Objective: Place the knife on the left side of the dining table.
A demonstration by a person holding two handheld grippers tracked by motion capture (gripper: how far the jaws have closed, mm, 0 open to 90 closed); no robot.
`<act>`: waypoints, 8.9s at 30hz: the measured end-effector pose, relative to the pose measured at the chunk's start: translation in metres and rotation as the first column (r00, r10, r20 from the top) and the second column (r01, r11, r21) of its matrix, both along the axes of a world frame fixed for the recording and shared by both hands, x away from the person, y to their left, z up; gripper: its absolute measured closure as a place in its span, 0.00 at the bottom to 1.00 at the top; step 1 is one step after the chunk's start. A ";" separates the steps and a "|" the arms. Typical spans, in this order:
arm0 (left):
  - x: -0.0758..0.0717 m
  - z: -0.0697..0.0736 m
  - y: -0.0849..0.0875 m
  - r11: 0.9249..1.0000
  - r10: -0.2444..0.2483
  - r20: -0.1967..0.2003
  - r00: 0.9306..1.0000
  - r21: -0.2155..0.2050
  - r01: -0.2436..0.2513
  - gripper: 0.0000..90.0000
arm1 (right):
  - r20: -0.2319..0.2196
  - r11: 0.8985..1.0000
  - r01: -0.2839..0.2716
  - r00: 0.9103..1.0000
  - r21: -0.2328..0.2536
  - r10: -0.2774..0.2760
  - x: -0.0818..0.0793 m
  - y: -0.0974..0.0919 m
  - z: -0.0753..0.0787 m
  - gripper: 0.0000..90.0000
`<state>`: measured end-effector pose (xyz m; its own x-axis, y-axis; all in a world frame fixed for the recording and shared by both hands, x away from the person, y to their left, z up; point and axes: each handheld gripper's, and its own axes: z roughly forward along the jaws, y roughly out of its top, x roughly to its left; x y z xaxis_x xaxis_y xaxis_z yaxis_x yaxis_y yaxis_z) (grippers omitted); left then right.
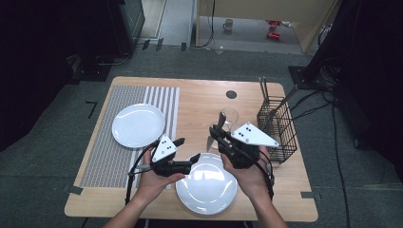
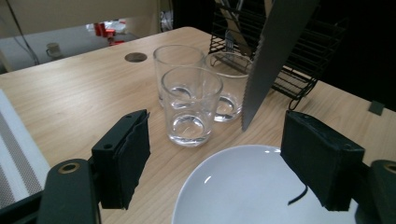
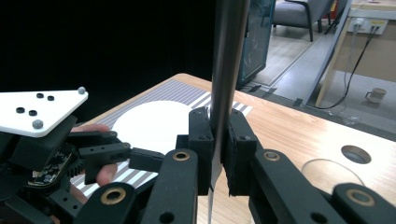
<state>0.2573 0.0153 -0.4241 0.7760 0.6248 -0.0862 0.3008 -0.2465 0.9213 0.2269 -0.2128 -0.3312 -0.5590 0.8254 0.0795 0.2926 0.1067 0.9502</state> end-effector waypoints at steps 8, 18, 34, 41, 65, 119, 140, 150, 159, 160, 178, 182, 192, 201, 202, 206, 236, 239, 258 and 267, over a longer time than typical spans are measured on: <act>-0.001 0.002 0.001 0.999 -0.046 0.006 0.999 -0.029 0.046 0.33 | -0.009 0.999 -0.042 0.999 0.004 0.042 -0.001 0.009 -0.004 0.93; 0.001 0.000 0.001 0.995 -0.085 -0.005 0.996 -0.050 0.085 0.41 | -0.030 0.995 -0.104 0.994 0.003 0.104 -0.003 0.023 -0.010 0.93; 0.004 -0.001 0.009 0.969 -0.203 -0.037 0.978 -0.150 0.196 0.62 | -0.068 0.971 -0.240 0.968 0.011 0.240 -0.003 0.031 -0.017 0.93; 0.001 -0.002 0.008 0.965 -0.234 -0.007 0.972 -0.120 0.232 0.77 | -0.064 0.962 -0.272 0.960 0.001 0.271 -0.002 0.029 -0.019 0.93; -0.013 -0.001 0.004 0.982 -0.184 0.131 0.974 -0.007 0.187 1.00 | -0.054 0.971 -0.233 0.970 0.051 0.235 -0.001 0.032 -0.030 0.83; -0.024 0.063 0.045 0.984 -0.082 0.156 0.984 -0.146 0.105 0.64 | -0.056 0.989 -0.133 0.989 0.059 0.136 -0.006 0.066 -0.062 0.89; -0.024 0.066 0.047 0.983 -0.048 0.124 0.991 -0.171 0.069 0.90 | -0.059 0.978 -0.208 0.976 0.030 0.209 -0.013 0.090 -0.069 0.89; -0.026 0.070 0.051 0.977 -0.068 0.125 0.990 -0.195 0.092 0.94 | -0.046 0.974 -0.222 0.974 0.038 0.223 -0.014 0.089 -0.068 0.86; -0.024 0.073 0.061 0.977 -0.037 0.133 0.990 -0.205 0.063 0.94 | -0.061 0.978 -0.208 0.976 0.014 0.209 -0.016 0.076 -0.069 0.62; -0.024 0.073 0.061 0.977 -0.037 0.133 0.990 -0.205 0.063 0.94 | -0.061 0.978 -0.208 0.976 0.014 0.209 -0.016 0.076 -0.069 0.62; -0.007 0.067 0.085 0.976 0.050 0.118 0.992 -0.217 -0.023 0.94 | -0.128 0.999 -0.017 0.992 0.030 0.021 -0.011 0.005 -0.094 0.47; -0.005 0.065 0.086 0.975 0.060 0.114 0.992 -0.220 -0.033 0.94 | -0.140 0.999 0.019 0.990 0.033 -0.014 -0.011 -0.009 -0.099 0.45; 0.004 0.057 0.092 0.975 0.094 0.103 0.990 -0.211 -0.071 0.94 | -0.152 0.996 0.087 0.985 0.008 -0.085 -0.014 -0.035 -0.111 0.41; 0.013 0.050 0.097 0.974 0.123 0.093 0.988 -0.204 -0.102 0.94 | -0.189 0.989 0.151 0.971 -0.003 -0.149 -0.017 -0.059 -0.126 0.40; 0.013 0.050 0.097 0.974 0.123 0.093 0.988 -0.204 -0.102 0.94 | -0.189 0.989 0.151 0.971 -0.003 -0.149 -0.017 -0.059 -0.126 0.40; 0.015 0.047 0.100 0.972 0.128 0.092 0.987 -0.208 -0.107 0.94 | -0.204 0.983 0.180 0.962 -0.019 -0.180 -0.019 -0.071 -0.134 0.39; 0.028 0.036 0.099 0.968 0.164 0.100 0.981 -0.208 -0.141 0.94 | -0.347 0.938 0.320 0.872 -0.133 -0.346 -0.027 -0.133 -0.185 0.20; 0.029 0.034 0.099 0.968 0.166 0.101 0.981 -0.205 -0.142 0.94 | -0.353 0.928 0.322 0.860 -0.188 -0.369 -0.025 -0.135 -0.190 0.15; 0.025 0.032 0.097 0.970 0.157 0.091 0.983 -0.202 -0.136 0.94 | -0.355 0.906 0.311 0.844 -0.287 -0.402 -0.029 -0.135 -0.196 0.00; 0.020 0.033 0.090 0.974 0.134 0.098 0.986 -0.197 -0.113 0.94 | -0.355 0.905 0.313 0.843 -0.287 -0.404 -0.029 -0.135 -0.196 0.00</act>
